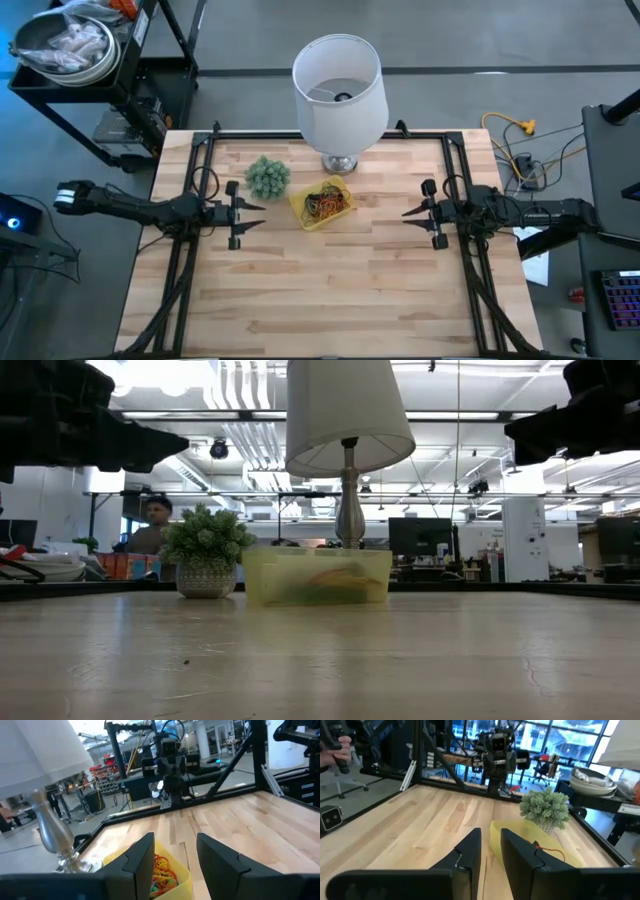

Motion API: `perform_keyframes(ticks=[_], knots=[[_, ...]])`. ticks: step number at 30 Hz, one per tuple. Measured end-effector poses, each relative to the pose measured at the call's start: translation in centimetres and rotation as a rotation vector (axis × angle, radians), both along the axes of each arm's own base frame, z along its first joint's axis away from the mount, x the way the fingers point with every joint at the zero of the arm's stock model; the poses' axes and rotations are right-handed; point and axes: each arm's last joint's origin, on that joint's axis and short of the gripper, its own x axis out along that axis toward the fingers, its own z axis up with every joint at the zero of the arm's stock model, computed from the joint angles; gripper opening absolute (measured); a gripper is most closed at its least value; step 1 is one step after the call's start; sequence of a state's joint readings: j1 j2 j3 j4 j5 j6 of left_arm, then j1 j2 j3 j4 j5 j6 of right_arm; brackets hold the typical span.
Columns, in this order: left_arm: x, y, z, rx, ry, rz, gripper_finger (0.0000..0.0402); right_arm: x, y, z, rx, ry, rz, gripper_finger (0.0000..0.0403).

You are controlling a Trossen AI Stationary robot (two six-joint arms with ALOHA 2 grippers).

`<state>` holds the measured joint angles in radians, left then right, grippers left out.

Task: Pick and place rubber bands into bin
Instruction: Return to Home Position

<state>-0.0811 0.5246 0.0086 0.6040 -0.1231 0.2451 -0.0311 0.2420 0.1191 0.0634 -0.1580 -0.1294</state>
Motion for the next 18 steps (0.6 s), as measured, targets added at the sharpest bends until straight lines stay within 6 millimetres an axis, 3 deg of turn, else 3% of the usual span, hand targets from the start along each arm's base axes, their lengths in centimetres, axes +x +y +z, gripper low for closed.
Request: perform_keyframes(ticks=[10,18], knots=[[-0.3,0.1,0.3,-0.002,-0.022,0.020,0.0132,-1.0,0.0,-1.8,-0.003,-0.073,-0.004,0.0068],[-0.5,0.2,0.5,-0.003,-0.050,0.044,0.0132,-1.5,0.0,-1.9,-0.003,-0.077,-0.003,0.0068]])
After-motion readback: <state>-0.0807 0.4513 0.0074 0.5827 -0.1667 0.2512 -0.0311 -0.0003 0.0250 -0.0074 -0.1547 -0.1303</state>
